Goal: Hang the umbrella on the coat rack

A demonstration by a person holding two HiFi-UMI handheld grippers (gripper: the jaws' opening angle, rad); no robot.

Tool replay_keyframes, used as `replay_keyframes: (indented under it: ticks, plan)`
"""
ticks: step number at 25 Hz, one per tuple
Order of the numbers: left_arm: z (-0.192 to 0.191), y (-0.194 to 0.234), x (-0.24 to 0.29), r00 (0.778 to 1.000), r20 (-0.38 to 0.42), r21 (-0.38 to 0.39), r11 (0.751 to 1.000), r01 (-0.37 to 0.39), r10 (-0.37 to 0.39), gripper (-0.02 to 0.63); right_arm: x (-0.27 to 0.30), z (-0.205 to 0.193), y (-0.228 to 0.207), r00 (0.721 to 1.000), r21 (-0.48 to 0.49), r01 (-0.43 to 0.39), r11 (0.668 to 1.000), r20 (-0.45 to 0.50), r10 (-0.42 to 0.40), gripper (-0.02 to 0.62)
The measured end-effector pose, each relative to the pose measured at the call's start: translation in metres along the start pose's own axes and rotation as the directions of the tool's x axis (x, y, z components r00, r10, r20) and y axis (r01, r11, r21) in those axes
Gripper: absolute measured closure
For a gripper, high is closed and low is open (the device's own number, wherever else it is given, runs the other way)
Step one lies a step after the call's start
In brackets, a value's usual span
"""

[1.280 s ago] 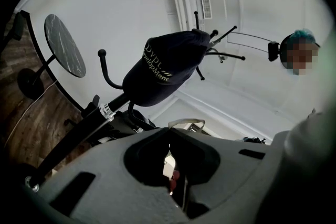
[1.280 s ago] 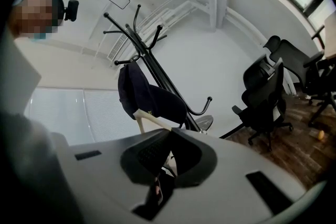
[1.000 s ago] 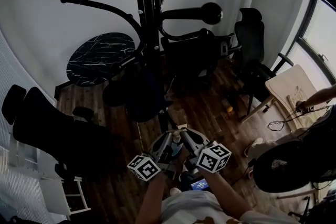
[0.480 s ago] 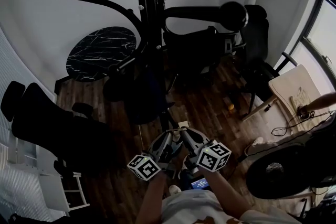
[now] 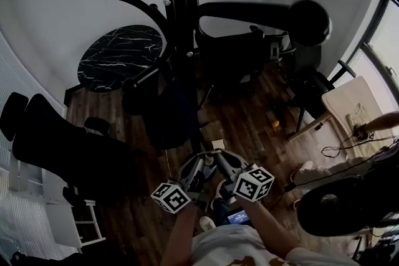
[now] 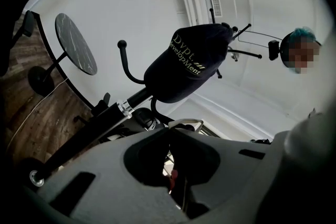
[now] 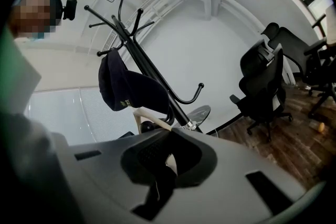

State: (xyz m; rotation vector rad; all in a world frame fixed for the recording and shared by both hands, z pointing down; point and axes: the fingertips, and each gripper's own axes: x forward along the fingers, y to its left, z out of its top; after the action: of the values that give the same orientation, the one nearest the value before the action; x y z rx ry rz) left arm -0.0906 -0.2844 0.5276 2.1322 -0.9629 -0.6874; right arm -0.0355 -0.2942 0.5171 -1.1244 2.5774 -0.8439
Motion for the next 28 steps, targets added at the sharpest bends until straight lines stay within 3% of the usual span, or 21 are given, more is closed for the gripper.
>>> replay_keyframes:
  ticks: [13, 28]
  plan:
    - [-0.012, 0.025, -0.005, 0.999, -0.007, -0.04, 0.998, -0.038, 0.038, 0.584, 0.01, -0.022, -0.013, 0.999, 0.018, 0.006, 1.0, -0.052, -0.005, 0.583]
    - [-0.022, 0.043, -0.004, 0.996, -0.044, -0.023, 0.997, -0.075, 0.074, 0.584, 0.021, -0.035, -0.016, 0.996, -0.011, -0.002, 1.0, -0.093, 0.001, 0.583]
